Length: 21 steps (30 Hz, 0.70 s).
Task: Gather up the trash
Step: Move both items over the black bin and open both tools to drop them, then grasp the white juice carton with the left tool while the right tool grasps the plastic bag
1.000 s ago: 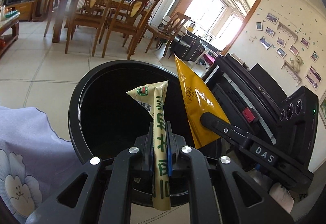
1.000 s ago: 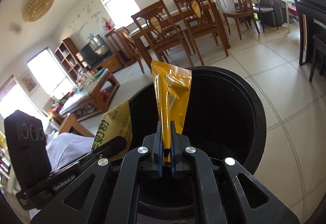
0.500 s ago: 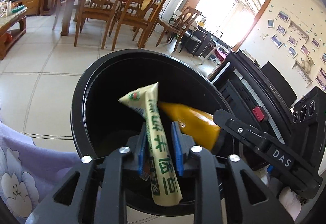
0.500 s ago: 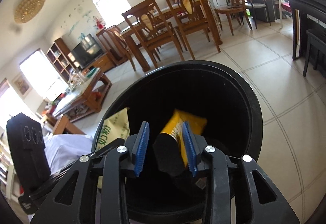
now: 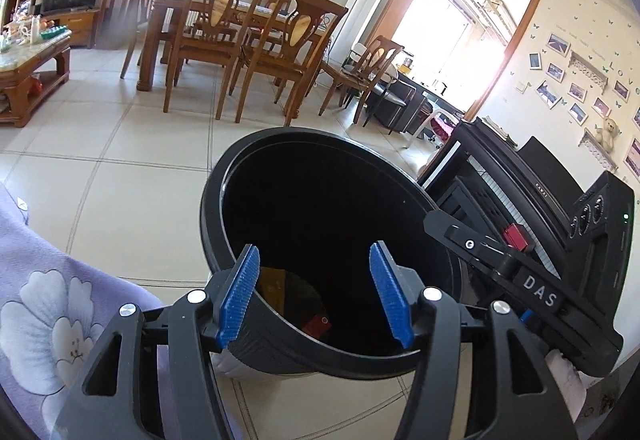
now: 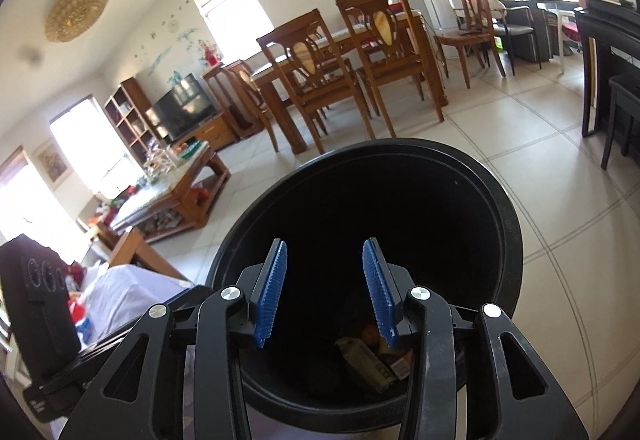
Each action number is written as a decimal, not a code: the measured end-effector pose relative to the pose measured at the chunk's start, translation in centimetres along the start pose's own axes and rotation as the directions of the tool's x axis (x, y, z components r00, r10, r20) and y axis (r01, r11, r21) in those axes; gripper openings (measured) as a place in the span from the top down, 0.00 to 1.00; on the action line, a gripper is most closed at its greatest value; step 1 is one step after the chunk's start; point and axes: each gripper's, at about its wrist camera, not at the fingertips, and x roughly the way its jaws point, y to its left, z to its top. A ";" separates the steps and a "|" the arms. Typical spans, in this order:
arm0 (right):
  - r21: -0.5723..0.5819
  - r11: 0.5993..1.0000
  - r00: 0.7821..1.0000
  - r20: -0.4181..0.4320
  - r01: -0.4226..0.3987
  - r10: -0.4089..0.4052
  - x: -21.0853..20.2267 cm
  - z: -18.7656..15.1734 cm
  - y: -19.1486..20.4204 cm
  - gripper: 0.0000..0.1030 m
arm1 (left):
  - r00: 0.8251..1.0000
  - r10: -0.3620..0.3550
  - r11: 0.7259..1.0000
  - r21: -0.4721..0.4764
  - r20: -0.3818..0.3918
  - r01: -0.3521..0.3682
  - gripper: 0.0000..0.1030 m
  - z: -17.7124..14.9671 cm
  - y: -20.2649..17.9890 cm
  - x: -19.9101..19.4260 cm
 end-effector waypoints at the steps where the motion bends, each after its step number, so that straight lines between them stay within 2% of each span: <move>1: -0.007 1.000 1.000 0.005 -0.014 0.014 -0.1 0.0 0.3 0.60 | 1.000 0.005 1.000 0.002 0.013 -0.005 0.44 -0.2 0.1 -1.0; 3: -0.029 0.999 0.999 0.011 -0.046 0.046 -0.4 -0.1 1.1 0.60 | 0.999 0.023 1.000 0.010 0.043 -0.024 0.43 -0.6 0.6 -3.4; 4: -0.044 0.997 0.998 0.013 -0.058 0.059 -0.4 -0.2 1.7 0.55 | 0.998 0.037 0.999 0.012 0.059 -0.038 0.41 -0.9 0.8 -4.7; 5: -0.063 0.996 0.997 0.016 -0.069 0.070 -0.5 -0.2 2.3 0.54 | 0.996 0.053 0.998 0.012 0.078 -0.054 0.37 -1.2 1.3 -6.2; 7: -0.110 0.989 0.995 0.009 -0.098 0.099 -0.6 -0.7 3.9 0.51 | 0.989 0.095 0.995 0.005 0.112 -0.097 0.34 -2.0 2.4 -9.5; 9: -0.157 0.978 0.990 -0.018 -0.139 0.137 -0.5 -1.3 5.8 0.51 | 0.981 0.131 0.991 -0.018 0.144 -0.129 0.34 -3.0 4.1 -13.1; 12: -0.218 0.947 0.971 -0.097 -0.236 0.220 0.2 -2.7 9.0 0.41 | 0.959 0.212 0.977 -0.061 0.187 -0.204 0.32 -4.7 7.3 -19.0; 14: -0.256 0.919 0.950 -0.161 -0.301 0.266 0.6 -3.8 11.2 0.38 | 0.933 0.294 0.956 -0.086 0.207 -0.282 0.28 -5.8 9.7 -22.6; 17: -0.366 0.849 0.919 -0.249 -0.381 0.305 0.4 -6.0 15.7 0.38 | 0.880 0.427 0.904 -0.123 0.206 -0.410 0.27 -7.6 13.5 -27.7; 19: -0.471 0.778 0.907 -0.274 -0.416 0.319 -0.8 -8.0 19.3 0.34 | 0.839 0.505 0.863 -0.133 0.203 -0.487 0.27 -8.5 15.9 -30.5; 20: -0.534 0.729 0.903 -0.280 -0.428 0.326 -1.5 -9.0 21.3 0.31 | 0.814 0.548 0.836 -0.127 0.190 -0.534 0.27 -8.9 17.2 -31.5; 21: -0.595 0.680 0.904 -0.275 -0.428 0.328 -2.2 -9.9 23.4 0.23 | 0.794 0.583 0.813 -0.113 0.173 -0.572 0.26 -9.1 18.5 -32.4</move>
